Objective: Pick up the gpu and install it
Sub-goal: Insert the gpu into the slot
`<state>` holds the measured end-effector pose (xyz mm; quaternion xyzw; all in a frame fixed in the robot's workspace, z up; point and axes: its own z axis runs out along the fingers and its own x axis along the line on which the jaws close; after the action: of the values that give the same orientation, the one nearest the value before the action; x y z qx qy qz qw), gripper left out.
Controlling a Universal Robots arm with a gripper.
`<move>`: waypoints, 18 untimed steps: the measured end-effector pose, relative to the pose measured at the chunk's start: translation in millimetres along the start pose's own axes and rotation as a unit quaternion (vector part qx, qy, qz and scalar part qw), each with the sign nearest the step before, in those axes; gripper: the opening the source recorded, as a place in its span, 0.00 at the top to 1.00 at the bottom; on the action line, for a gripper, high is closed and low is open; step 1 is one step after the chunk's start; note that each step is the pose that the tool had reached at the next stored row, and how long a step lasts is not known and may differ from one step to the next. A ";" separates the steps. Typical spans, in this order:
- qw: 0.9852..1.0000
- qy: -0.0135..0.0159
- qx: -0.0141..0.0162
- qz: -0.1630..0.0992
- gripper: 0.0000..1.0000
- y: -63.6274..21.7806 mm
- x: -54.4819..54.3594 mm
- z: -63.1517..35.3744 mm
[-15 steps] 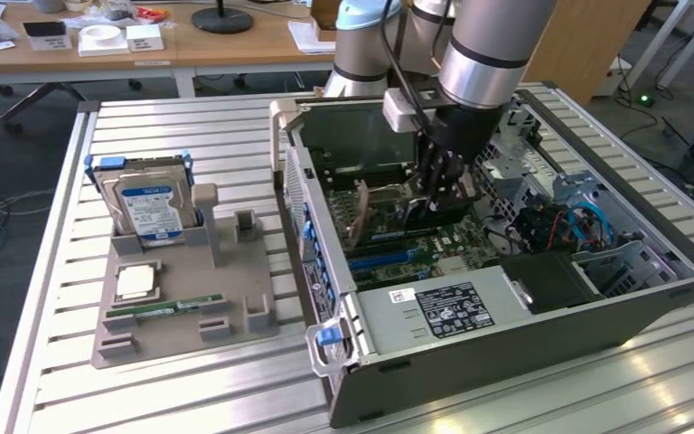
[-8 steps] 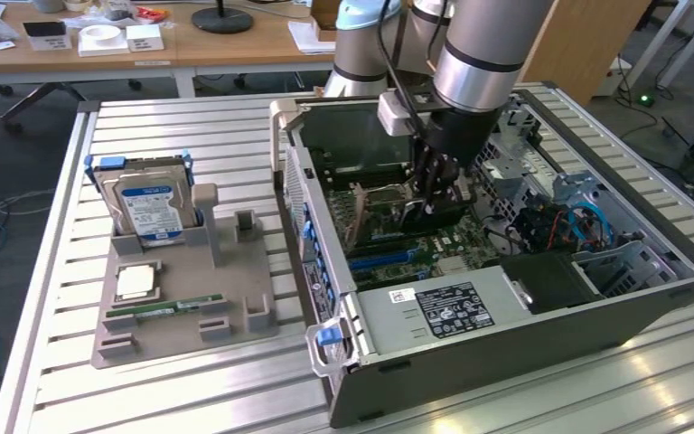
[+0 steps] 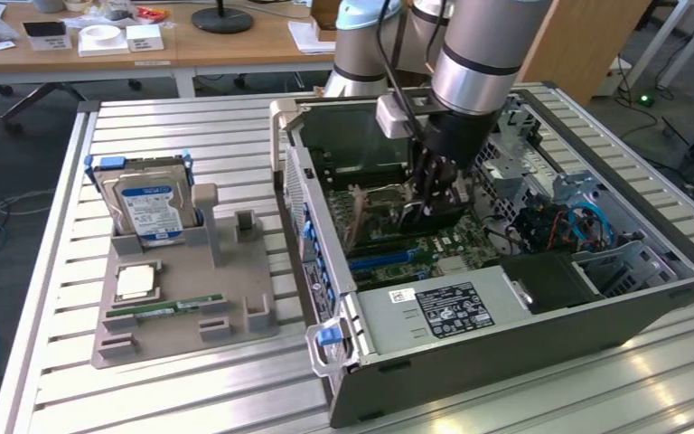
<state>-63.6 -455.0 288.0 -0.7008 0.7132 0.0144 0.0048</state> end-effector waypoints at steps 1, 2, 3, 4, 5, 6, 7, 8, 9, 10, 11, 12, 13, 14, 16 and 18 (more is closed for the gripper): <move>1.000 0.000 0.000 0.000 0.73 0.6 0.0 0.9; 1.000 0.000 0.000 0.000 0.73 1.1 0.1 1.7; 1.000 0.000 0.000 0.000 0.73 1.6 0.1 2.4; 1.000 0.000 0.000 0.000 0.73 2.2 0.1 3.3; 1.000 0.000 0.000 0.000 0.73 2.9 0.2 4.2; 1.000 0.000 0.000 0.000 0.73 3.4 0.2 4.8; 1.000 0.000 0.000 0.000 0.73 4.0 0.2 5.6; 1.000 0.000 0.000 0.000 0.73 4.7 0.3 6.3; 1.000 0.000 0.000 0.000 0.73 5.4 0.3 7.0; 1.000 0.000 0.000 0.000 0.73 5.9 0.3 7.6; 1.000 0.000 0.000 0.000 0.73 6.3 0.4 7.8; 1.000 0.000 0.000 0.000 0.73 6.5 0.4 8.0; 1.000 0.000 0.000 0.000 0.73 6.9 0.4 8.5; 1.000 0.000 0.000 0.000 0.73 7.4 0.4 8.9; 1.000 0.000 0.000 0.000 0.73 8.4 0.4 9.7; 1.000 0.000 0.000 -0.001 0.73 8.9 0.4 10.8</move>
<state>-72.6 -455.0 277.3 -0.7014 0.7126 0.0143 0.0049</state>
